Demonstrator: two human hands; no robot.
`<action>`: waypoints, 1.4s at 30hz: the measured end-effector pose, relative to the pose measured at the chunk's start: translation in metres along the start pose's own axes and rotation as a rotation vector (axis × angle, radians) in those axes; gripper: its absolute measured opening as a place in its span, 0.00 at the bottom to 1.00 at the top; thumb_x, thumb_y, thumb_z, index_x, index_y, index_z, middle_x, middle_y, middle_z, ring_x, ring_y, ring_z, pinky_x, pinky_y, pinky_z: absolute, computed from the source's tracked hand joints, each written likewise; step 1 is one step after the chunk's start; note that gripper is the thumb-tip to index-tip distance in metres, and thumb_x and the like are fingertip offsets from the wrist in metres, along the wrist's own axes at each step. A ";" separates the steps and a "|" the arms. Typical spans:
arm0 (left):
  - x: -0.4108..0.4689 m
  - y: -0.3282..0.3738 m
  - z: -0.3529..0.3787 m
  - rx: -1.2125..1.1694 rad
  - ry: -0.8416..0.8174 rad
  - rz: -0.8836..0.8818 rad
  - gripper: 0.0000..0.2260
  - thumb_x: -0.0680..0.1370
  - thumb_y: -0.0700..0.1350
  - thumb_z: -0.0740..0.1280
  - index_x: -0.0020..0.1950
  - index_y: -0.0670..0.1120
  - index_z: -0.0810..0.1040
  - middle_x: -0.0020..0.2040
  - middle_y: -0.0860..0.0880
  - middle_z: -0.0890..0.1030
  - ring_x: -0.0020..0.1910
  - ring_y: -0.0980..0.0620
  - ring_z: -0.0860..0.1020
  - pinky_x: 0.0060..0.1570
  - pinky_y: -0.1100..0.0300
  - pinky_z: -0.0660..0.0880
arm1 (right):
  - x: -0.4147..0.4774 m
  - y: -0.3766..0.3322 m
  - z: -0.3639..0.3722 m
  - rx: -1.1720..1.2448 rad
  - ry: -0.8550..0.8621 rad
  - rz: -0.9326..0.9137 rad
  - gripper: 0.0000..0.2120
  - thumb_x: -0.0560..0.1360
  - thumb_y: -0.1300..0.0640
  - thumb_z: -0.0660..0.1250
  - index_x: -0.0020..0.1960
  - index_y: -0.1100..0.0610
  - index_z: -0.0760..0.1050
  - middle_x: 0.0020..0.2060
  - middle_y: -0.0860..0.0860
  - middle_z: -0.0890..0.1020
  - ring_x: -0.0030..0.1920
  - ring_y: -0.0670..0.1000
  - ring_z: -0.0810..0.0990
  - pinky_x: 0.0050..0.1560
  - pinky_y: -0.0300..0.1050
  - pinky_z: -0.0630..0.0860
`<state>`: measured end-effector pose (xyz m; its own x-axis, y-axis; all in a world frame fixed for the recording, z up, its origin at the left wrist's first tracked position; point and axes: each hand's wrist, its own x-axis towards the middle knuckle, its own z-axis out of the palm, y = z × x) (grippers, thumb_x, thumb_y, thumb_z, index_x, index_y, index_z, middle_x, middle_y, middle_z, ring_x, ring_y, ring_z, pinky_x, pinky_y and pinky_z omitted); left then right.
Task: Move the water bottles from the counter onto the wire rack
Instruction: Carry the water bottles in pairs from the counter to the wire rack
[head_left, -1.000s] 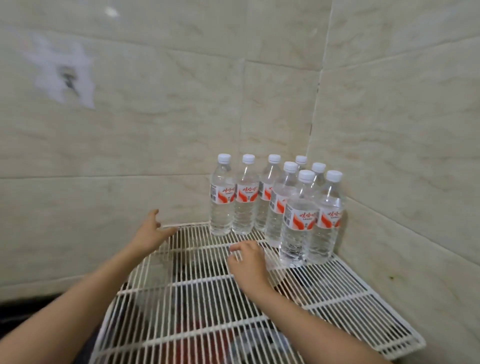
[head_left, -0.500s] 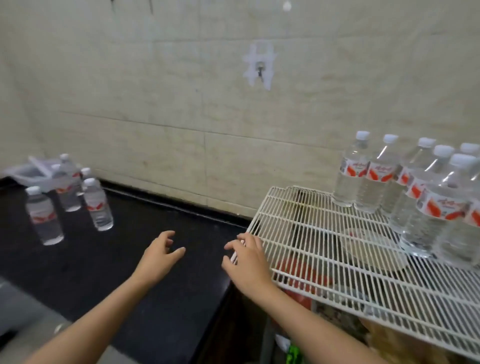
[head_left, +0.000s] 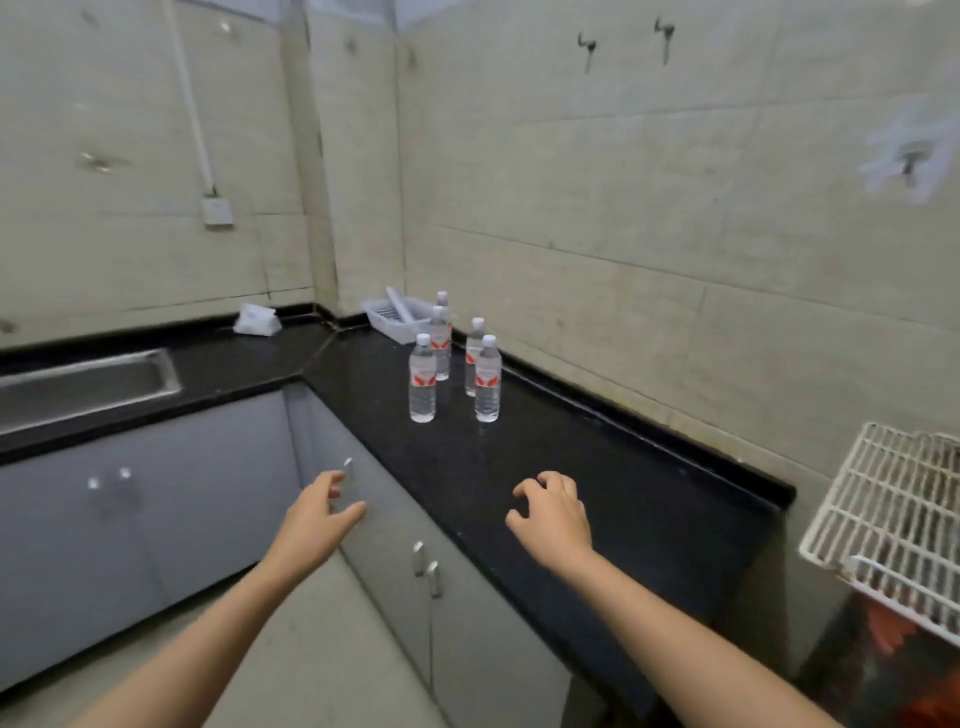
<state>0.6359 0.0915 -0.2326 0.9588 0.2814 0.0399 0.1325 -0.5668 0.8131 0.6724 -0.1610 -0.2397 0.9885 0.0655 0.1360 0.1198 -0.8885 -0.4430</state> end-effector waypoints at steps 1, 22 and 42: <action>0.002 -0.013 -0.023 0.014 0.020 -0.007 0.23 0.76 0.44 0.66 0.69 0.41 0.66 0.65 0.39 0.72 0.61 0.41 0.73 0.59 0.50 0.69 | 0.003 -0.025 0.015 0.023 -0.020 -0.008 0.18 0.74 0.53 0.61 0.63 0.55 0.71 0.66 0.54 0.67 0.70 0.54 0.59 0.65 0.48 0.62; 0.071 -0.185 -0.144 -0.068 0.158 -0.263 0.20 0.76 0.43 0.66 0.66 0.39 0.68 0.62 0.38 0.74 0.58 0.42 0.74 0.58 0.53 0.69 | 0.098 -0.186 0.169 0.000 -0.285 -0.049 0.25 0.73 0.53 0.62 0.68 0.55 0.63 0.67 0.56 0.67 0.68 0.57 0.62 0.63 0.49 0.65; 0.335 -0.168 -0.078 -0.156 0.138 -0.304 0.16 0.76 0.40 0.65 0.63 0.37 0.71 0.53 0.40 0.74 0.50 0.47 0.72 0.49 0.59 0.65 | 0.368 -0.115 0.212 0.345 -0.223 0.264 0.24 0.73 0.56 0.66 0.67 0.59 0.65 0.65 0.60 0.69 0.66 0.60 0.66 0.63 0.50 0.66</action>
<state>0.9152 0.3417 -0.3109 0.8371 0.5266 -0.1485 0.3566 -0.3193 0.8780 1.0415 0.0619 -0.3266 0.9804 -0.0124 -0.1968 -0.1512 -0.6881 -0.7097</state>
